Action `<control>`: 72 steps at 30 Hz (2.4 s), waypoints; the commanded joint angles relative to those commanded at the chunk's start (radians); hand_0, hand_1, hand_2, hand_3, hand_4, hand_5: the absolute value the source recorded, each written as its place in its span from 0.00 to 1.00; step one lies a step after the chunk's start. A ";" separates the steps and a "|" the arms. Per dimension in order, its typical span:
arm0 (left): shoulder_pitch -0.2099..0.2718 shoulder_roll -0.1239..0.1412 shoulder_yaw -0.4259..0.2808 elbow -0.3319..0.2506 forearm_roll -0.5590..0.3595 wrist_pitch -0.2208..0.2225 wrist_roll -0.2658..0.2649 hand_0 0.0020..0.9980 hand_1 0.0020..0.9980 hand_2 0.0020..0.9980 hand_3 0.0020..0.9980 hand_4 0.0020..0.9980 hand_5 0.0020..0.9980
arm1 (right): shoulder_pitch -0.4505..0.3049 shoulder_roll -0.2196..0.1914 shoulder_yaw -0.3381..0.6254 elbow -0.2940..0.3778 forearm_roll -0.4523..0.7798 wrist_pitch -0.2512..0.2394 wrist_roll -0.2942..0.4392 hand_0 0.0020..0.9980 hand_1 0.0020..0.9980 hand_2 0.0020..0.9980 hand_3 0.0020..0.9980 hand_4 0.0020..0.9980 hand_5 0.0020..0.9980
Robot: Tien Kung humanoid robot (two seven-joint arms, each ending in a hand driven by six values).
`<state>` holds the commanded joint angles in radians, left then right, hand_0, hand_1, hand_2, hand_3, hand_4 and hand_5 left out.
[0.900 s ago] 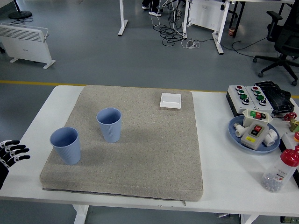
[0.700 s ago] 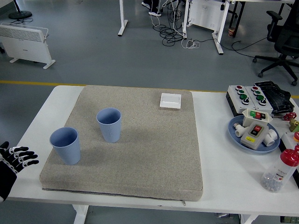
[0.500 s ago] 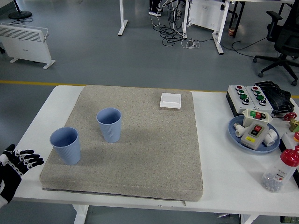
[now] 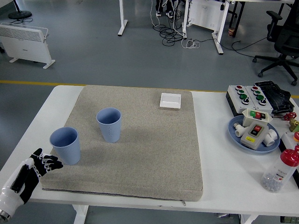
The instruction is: Push cup pick cup insert cup
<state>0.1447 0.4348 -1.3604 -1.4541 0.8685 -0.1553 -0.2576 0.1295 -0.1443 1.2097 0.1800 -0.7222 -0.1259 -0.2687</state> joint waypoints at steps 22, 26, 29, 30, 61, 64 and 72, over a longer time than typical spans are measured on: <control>-0.144 0.006 0.114 0.106 0.161 0.005 0.016 0.67 0.57 0.50 0.47 0.58 1.00 | -0.009 0.003 -0.004 0.000 0.008 -0.001 -0.001 0.72 0.65 0.64 0.57 0.12 0.47; -0.160 0.011 0.125 0.129 0.205 0.004 0.019 0.69 0.57 0.50 0.47 0.58 1.00 | -0.012 0.004 -0.006 0.000 0.011 -0.002 -0.001 0.72 0.65 0.64 0.57 0.12 0.47; -0.167 0.014 0.130 0.136 0.258 0.006 0.017 0.70 0.57 0.50 0.47 0.58 1.00 | -0.013 0.004 -0.006 0.000 0.011 -0.002 -0.001 0.72 0.65 0.64 0.57 0.12 0.47; -0.168 0.015 0.131 0.136 0.271 0.006 0.016 0.70 0.57 0.50 0.47 0.58 1.00 | -0.013 0.004 -0.007 0.000 0.011 -0.002 -0.001 0.72 0.65 0.64 0.57 0.12 0.47; -0.276 0.046 0.149 0.247 0.354 0.008 0.016 0.71 0.57 0.51 0.47 0.58 1.00 | -0.010 0.004 -0.009 0.000 0.015 -0.002 -0.002 0.72 0.65 0.64 0.57 0.12 0.47; -0.291 0.050 0.158 0.256 0.355 0.009 0.015 0.71 0.57 0.51 0.47 0.58 1.00 | -0.010 0.005 -0.009 0.000 0.015 -0.002 -0.002 0.72 0.65 0.64 0.57 0.12 0.47; -0.343 0.050 0.180 0.294 0.359 0.010 0.012 0.72 0.57 0.51 0.48 0.58 1.00 | -0.011 0.005 -0.010 0.000 0.016 -0.001 -0.002 0.72 0.65 0.64 0.57 0.12 0.47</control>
<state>-0.1981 0.4845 -1.1806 -1.1603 1.2279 -0.1455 -0.2458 0.1183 -0.1390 1.1995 0.1800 -0.7057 -0.1274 -0.2711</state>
